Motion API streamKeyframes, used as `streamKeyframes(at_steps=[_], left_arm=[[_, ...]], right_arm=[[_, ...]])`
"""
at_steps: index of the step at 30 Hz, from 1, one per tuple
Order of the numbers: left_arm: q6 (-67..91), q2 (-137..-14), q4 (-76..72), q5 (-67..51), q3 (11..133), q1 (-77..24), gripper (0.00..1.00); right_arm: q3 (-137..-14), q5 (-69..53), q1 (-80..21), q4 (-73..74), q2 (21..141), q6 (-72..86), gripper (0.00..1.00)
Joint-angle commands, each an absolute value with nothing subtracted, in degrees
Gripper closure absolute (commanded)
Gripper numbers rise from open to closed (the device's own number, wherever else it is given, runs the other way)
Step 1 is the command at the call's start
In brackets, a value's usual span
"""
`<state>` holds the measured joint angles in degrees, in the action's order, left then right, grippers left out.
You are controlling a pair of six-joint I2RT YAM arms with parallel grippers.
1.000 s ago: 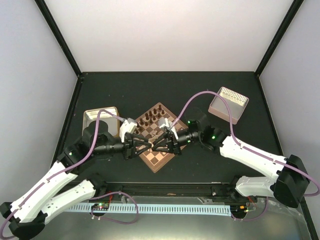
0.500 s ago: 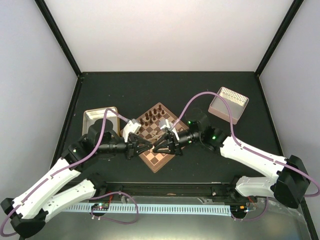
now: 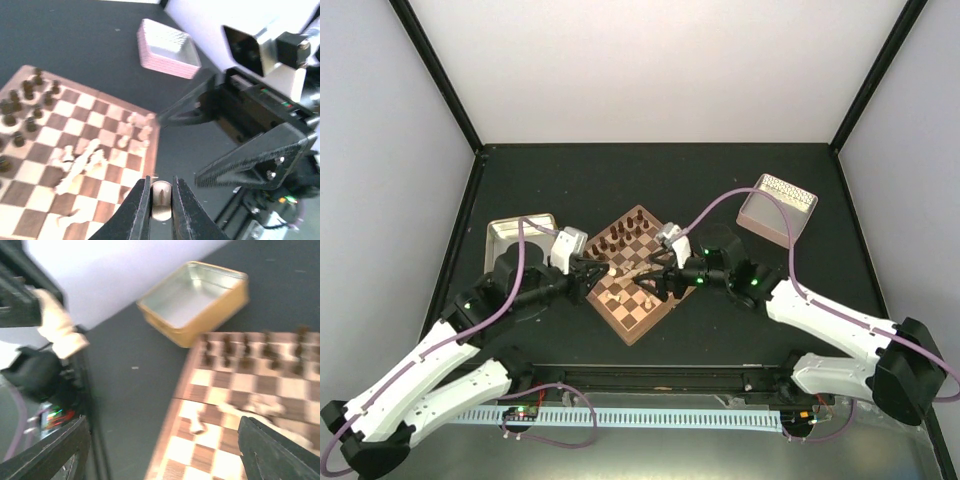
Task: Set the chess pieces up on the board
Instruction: Place the chess piece on the chessboard.
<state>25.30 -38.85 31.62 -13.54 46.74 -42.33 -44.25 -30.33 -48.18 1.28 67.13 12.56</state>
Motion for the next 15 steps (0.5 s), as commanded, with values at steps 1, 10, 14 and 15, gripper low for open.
streamKeyframes(at_steps=[1, 10, 14, 15], left_arm=[[24.8, -40.8, 30.4, -3.2, 44.5, -42.1, 0.99], [26.0, -53.7, 24.5, 0.1, 40.9, -48.0, 0.98], [27.6, -57.1, 23.3, 8.2, 38.6, -54.6, 0.98], [28.1, -57.4, 22.9, 9.6, 37.9, -55.9, 0.98]], right_arm=[[-41.3, -5.9, -46.9, 0.4, 64.8, 19.5, 0.18], [-41.9, 12.2, -41.2, 9.7, 68.5, 30.1, 0.19], [-40.2, 12.3, -38.3, 9.9, 68.3, 32.8, 0.19], [-39.8, 12.2, -37.8, 9.7, 68.1, 33.2, 0.19]])
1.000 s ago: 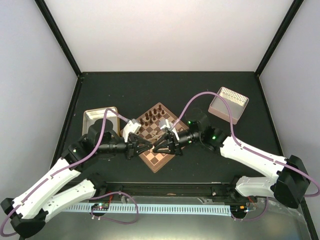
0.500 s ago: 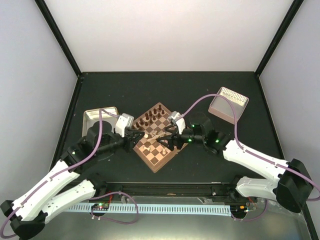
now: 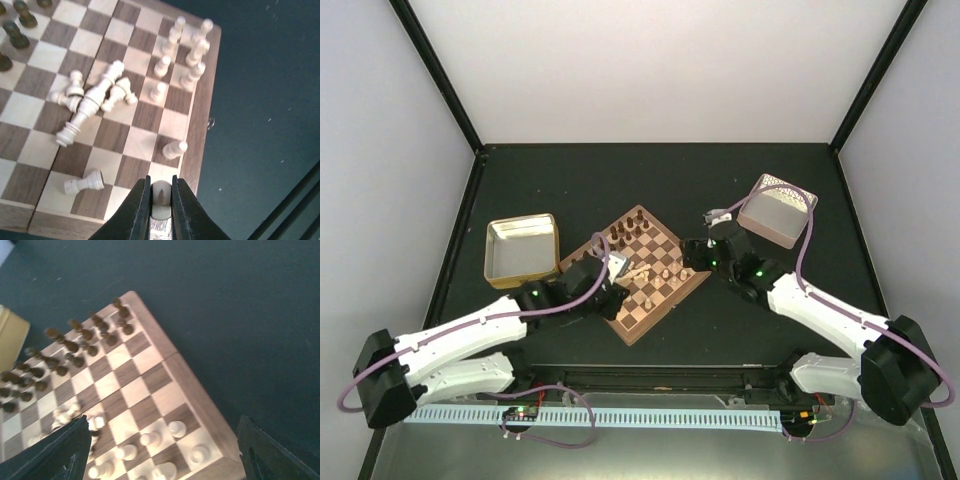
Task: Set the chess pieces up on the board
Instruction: Place the chess piece on the chessboard.
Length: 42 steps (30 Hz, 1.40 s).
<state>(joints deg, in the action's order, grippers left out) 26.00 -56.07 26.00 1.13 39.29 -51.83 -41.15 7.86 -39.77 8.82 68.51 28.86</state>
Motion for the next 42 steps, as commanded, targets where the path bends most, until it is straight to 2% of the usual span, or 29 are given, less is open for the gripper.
streamKeyframes(at_steps=[1, 10, 26, 33, 38, 42], left_arm=[[28.8, -57.9, 22.4, 11.0, 37.3, -57.2, 0.98], [30.2, -61.8, 13.6, 6.5, 32.0, -62.0, 0.98], [32.9, -71.8, 9.4, 14.9, 31.4, -64.5, 0.96], [32.1, -72.3, 8.4, 13.3, 30.6, -64.5, 0.88], [31.3, -70.8, 8.1, 11.8, 29.9, -64.6, 0.73], [31.6, -68.5, 8.1, 11.9, 29.5, -64.6, 0.56]], right_arm=[[-39.5, 12.0, -37.4, 9.4, 68.0, 33.7, 0.19], [-38.9, 11.0, -35.3, 8.9, 68.8, 34.4, 0.19], [-38.6, 8.4, -33.4, 9.2, 69.2, 34.7, 0.19], [-38.8, 7.8, -33.2, 9.3, 69.4, 34.5, 0.19], [-38.8, 7.3, -33.2, 9.3, 69.5, 34.6, 0.19], [-38.8, 6.4, -33.2, 9.2, 69.2, 34.4, 0.19]])
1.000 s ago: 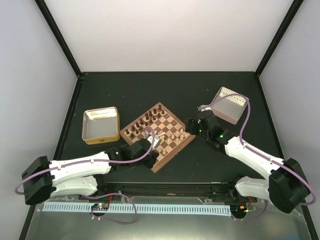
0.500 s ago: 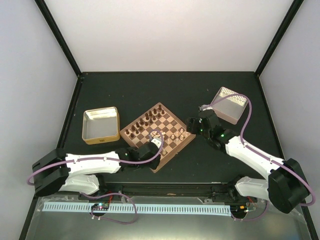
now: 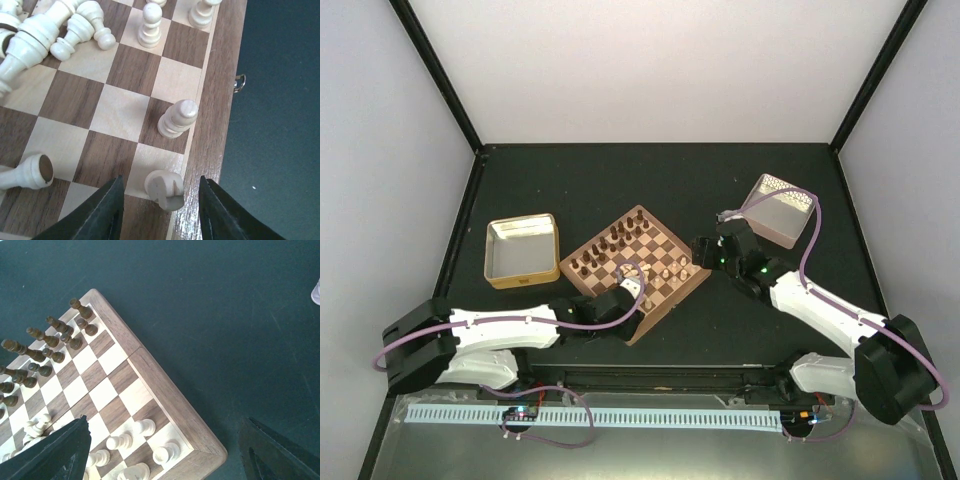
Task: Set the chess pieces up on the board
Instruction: Place the chess piece on the chessboard, then pick up the chess piece from the chessboard.
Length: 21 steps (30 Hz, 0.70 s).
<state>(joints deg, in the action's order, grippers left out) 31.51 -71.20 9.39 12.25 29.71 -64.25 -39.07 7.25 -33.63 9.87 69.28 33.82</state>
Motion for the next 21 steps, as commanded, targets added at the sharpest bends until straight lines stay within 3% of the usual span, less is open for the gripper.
streamKeyframes(at_steps=[1, 6, 11, 18, 21], left_arm=[[31.7, -67.7, 8.2, 12.3, 29.6, -64.6, 0.53], [34.8, -61.3, 10.5, 18.1, 29.3, -64.0, 0.41], [41.8, -53.5, 13.0, 25.2, 26.1, -59.0, 0.37], [46.5, -42.0, 13.4, 15.6, 19.9, -44.9, 0.37], [47.5, -38.3, 14.5, 12.0, 18.3, -40.7, 0.36]], right_arm=[[-38.9, 6.0, -33.1, 9.2, 69.1, 34.2, 0.19], [-39.0, 1.7, -33.1, 8.8, 67.5, 31.1, 0.20], [-40.9, -12.9, -33.9, 5.2, 68.9, 25.7, 0.22], [-50.3, -11.9, -45.4, 11.4, 77.7, 18.5, 0.28], [-53.7, -10.8, -50.0, 13.9, 82.4, 15.6, 0.36]])
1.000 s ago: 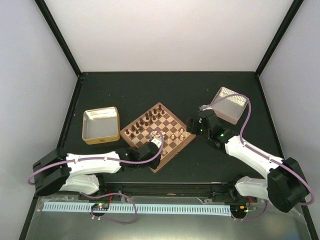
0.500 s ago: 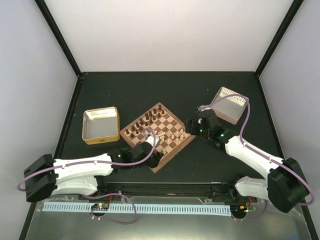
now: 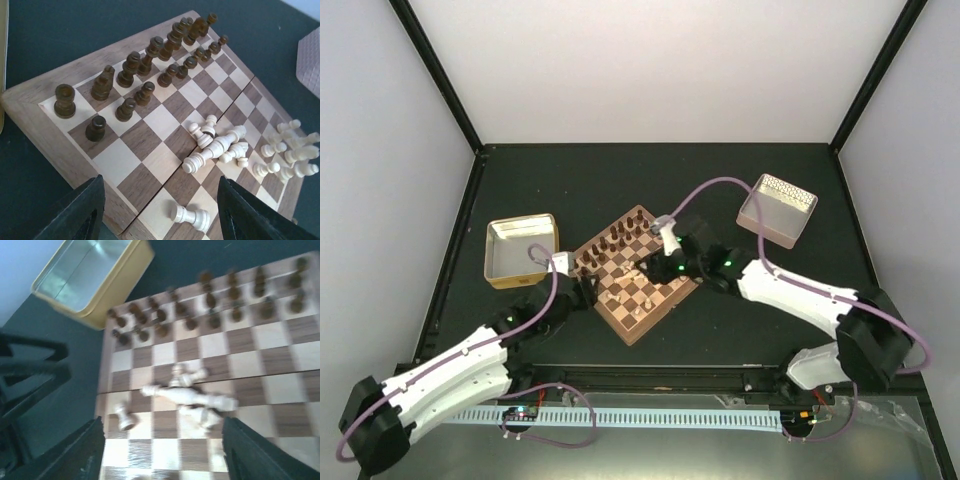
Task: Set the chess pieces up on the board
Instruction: Pick up the chess piece from the chessboard.
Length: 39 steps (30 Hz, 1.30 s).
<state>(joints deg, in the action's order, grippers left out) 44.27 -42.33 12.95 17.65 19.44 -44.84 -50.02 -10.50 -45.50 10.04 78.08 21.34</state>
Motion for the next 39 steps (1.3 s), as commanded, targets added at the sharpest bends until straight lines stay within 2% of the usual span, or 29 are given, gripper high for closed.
streamKeyframes(at_steps=[1, 3, 11, 24, 36, 39], left_arm=[[47.8, -37.5, 14.9, 10.7, 17.9, -39.4, 0.37], [48.3, -36.0, 16.0, 8.7, 17.4, -37.0, 0.37], [48.7, -34.8, 18.5, 2.1, 16.3, -29.9, 0.37], [49.0, -34.0, 17.8, -0.2, 15.0, -27.6, 0.37], [49.3, -33.8, 17.6, -0.7, 14.9, -27.3, 0.37], [49.4, -33.6, 17.6, -0.9, 14.9, -27.3, 0.37]], right_arm=[[-54.8, -10.2, -51.4, 14.7, 84.1, 15.1, 0.39], [-57.0, -6.9, -54.1, 16.4, 87.0, 14.3, 0.42], [-63.7, 0.5, -61.4, 21.0, 95.4, 10.3, 0.45], [-68.4, 0.7, -62.5, 23.2, 104.0, 8.9, 0.65], [-68.5, 1.1, -62.5, 21.0, 107.0, 7.4, 0.69], [-68.4, 1.2, -62.6, 20.6, 107.6, 7.2, 0.73]])
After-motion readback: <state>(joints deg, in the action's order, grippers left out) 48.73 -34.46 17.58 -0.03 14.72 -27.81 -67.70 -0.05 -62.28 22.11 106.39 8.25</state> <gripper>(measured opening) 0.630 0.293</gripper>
